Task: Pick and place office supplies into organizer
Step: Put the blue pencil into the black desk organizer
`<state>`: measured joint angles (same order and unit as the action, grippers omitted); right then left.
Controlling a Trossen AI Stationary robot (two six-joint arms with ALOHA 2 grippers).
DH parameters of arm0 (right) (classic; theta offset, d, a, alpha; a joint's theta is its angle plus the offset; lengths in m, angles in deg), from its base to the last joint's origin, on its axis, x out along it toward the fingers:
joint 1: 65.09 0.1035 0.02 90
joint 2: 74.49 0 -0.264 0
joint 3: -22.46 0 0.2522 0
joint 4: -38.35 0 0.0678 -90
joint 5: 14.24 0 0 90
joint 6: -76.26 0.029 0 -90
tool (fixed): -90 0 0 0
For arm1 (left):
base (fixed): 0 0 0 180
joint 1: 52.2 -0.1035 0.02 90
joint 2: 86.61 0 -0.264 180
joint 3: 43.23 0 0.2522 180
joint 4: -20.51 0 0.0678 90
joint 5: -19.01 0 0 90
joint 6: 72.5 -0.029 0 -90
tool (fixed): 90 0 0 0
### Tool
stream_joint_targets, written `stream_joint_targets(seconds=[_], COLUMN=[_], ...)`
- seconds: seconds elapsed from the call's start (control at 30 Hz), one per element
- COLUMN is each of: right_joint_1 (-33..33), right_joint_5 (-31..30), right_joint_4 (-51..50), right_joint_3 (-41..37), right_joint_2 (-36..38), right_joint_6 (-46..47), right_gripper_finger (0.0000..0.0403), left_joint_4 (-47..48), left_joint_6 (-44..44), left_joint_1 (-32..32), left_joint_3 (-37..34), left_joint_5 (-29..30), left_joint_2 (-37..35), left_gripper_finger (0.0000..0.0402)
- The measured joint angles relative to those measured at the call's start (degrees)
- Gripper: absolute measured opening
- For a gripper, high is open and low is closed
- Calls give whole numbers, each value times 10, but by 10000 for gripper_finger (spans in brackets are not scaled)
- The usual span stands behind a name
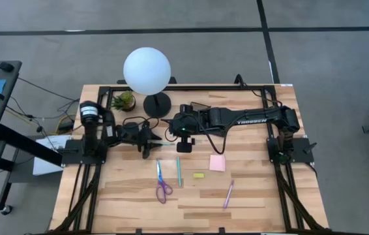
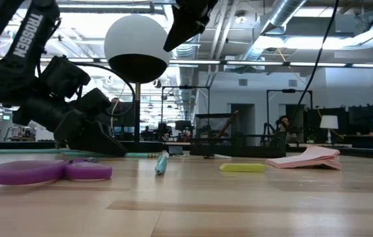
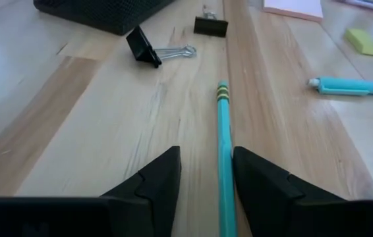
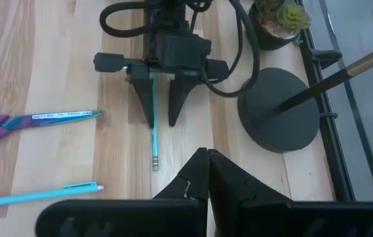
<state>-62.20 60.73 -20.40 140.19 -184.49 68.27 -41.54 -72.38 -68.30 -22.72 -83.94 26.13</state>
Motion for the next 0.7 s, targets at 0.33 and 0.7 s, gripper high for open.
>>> stream_joint_targets(seconds=[0.33, 0.7], right_joint_1=[0, 0], right_joint_5=[0, 0], right_joint_4=[0, 0], right_joint_3=[0, 0], right_joint_2=[0, 0], right_joint_6=[0, 0], right_gripper_finger=[0, 0], left_joint_4=[-8, -10], left_joint_6=[0, 50], left_joint_1=[11, 79], left_joint_3=[0, -1], left_joint_5=[15, 111], left_joint_2=[5, 5], left_gripper_finger=[83, 71])
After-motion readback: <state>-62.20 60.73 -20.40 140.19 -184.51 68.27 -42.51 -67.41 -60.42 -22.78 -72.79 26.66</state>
